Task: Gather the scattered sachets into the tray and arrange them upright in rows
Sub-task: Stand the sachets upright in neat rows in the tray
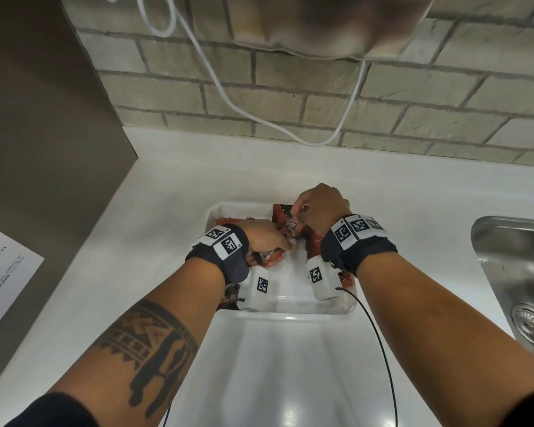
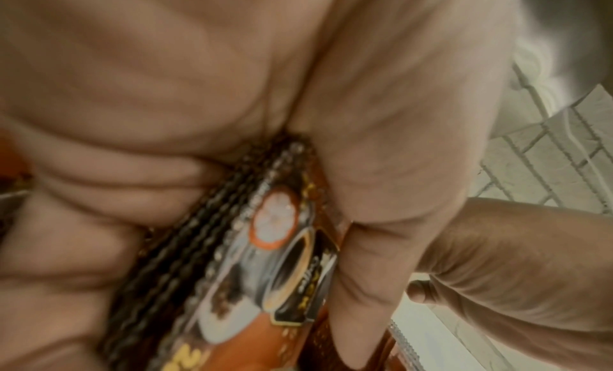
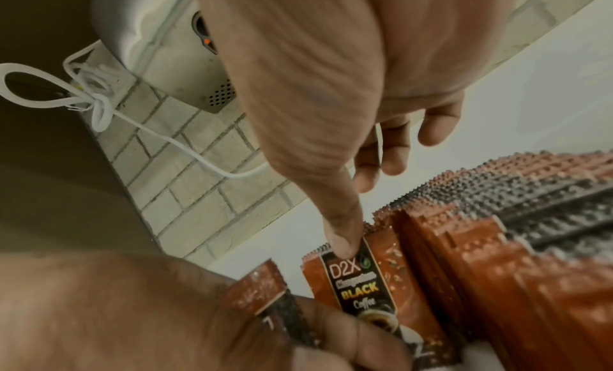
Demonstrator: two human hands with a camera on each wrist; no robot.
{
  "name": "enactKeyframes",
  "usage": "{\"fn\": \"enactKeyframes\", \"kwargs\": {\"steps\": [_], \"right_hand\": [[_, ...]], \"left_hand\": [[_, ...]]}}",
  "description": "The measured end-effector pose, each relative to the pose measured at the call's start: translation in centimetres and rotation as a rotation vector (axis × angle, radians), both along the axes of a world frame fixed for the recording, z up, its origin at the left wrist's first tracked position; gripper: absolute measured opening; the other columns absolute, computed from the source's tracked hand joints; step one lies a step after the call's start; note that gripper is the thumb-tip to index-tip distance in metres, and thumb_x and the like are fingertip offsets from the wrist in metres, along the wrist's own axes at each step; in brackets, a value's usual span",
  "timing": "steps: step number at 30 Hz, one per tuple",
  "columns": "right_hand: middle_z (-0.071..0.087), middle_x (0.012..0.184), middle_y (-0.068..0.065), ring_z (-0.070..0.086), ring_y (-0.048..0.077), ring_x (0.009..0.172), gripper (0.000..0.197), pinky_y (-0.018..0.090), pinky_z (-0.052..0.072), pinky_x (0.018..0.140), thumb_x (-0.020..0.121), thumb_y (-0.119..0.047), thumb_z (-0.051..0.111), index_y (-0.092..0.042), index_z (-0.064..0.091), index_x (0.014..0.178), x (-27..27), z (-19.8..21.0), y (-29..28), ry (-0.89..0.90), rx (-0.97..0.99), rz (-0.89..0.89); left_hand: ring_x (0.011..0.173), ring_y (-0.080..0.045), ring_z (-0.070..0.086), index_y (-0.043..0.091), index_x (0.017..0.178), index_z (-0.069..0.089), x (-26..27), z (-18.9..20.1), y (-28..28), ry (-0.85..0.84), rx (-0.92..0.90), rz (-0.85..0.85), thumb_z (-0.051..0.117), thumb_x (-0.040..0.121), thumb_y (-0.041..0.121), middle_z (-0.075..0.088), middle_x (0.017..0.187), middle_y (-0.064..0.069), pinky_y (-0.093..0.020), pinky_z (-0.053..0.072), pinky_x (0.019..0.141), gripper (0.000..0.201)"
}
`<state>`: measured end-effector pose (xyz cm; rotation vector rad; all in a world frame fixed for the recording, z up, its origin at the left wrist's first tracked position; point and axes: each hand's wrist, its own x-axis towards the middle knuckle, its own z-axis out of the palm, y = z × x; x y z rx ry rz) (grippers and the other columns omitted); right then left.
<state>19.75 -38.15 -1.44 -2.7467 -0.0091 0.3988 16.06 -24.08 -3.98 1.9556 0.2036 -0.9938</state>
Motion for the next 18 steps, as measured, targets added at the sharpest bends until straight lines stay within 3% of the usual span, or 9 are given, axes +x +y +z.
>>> {"fn": "enactKeyframes", "kwargs": {"steps": [5,8,10,13,15,16,18], "right_hand": [[0.066,0.085,-0.011,0.061,0.016,0.095,0.018,0.035,0.042,0.088,0.080,-0.017,0.072,-0.033,0.071,0.073,0.1,0.2,-0.5,-0.036,0.054,0.016],[0.066,0.092,-0.012,0.062,0.014,0.098,0.015,0.039,0.046,0.095,0.082,-0.020,0.069,-0.034,0.072,0.076,0.2,0.5,-1.1,-0.092,0.091,0.042],[0.061,0.086,-0.016,0.061,0.014,0.096,0.014,0.039,0.047,0.095,0.084,-0.021,0.069,-0.034,0.073,0.079,0.1,0.7,-1.4,-0.116,0.107,0.055],[0.061,0.081,-0.018,0.060,0.010,0.088,0.016,0.026,0.048,0.082,0.086,-0.019,0.066,-0.033,0.073,0.081,-0.5,1.0,-1.9,-0.127,0.206,0.086],[0.068,0.084,-0.015,0.063,0.009,0.083,0.010,0.013,0.043,0.066,0.088,-0.021,0.067,-0.026,0.075,0.086,-1.2,1.5,-2.1,-0.071,0.295,0.133],[0.070,0.085,-0.013,0.065,0.009,0.082,0.007,0.011,0.043,0.063,0.089,-0.024,0.069,-0.023,0.075,0.091,-1.6,1.7,-2.0,-0.024,0.325,0.167],[0.073,0.090,-0.008,0.068,0.010,0.085,0.016,0.015,0.048,0.071,0.088,-0.032,0.073,-0.021,0.074,0.098,-2.1,1.8,-1.8,0.034,0.372,0.213]], "left_hand": [[0.054,-0.017,0.058,0.003,0.104,0.063,-0.2,-0.4,0.5,0.028,-0.010,0.023,0.062,0.097,0.015,0.065,0.077,-0.010,-0.025,0.055,0.052,0.014],[0.066,-0.021,0.062,0.001,0.096,0.065,-0.2,-0.3,1.0,0.019,-0.028,-0.018,0.060,0.096,0.010,0.064,0.077,-0.011,-0.037,0.061,0.077,0.010],[0.079,-0.024,0.064,-0.002,0.101,0.067,-0.2,-0.1,1.5,0.010,-0.039,-0.030,0.059,0.096,0.007,0.065,0.084,-0.015,-0.045,0.059,0.091,0.012],[0.101,-0.033,0.069,-0.003,0.117,0.066,-0.5,0.1,2.4,-0.025,-0.144,0.059,0.066,0.092,-0.001,0.070,0.106,-0.021,-0.048,0.061,0.087,0.025],[0.099,-0.029,0.072,0.003,0.118,0.066,-0.7,0.5,3.0,-0.081,-0.282,0.133,0.072,0.088,-0.002,0.074,0.104,-0.015,-0.041,0.062,0.081,0.031],[0.094,-0.025,0.073,0.005,0.116,0.067,-0.9,0.8,3.2,-0.110,-0.343,0.165,0.075,0.086,0.000,0.075,0.099,-0.011,-0.038,0.062,0.078,0.031],[0.091,-0.019,0.075,0.008,0.112,0.070,-1.1,1.4,3.3,-0.178,-0.412,0.222,0.078,0.083,0.003,0.077,0.097,-0.007,-0.036,0.062,0.077,0.031]]}}
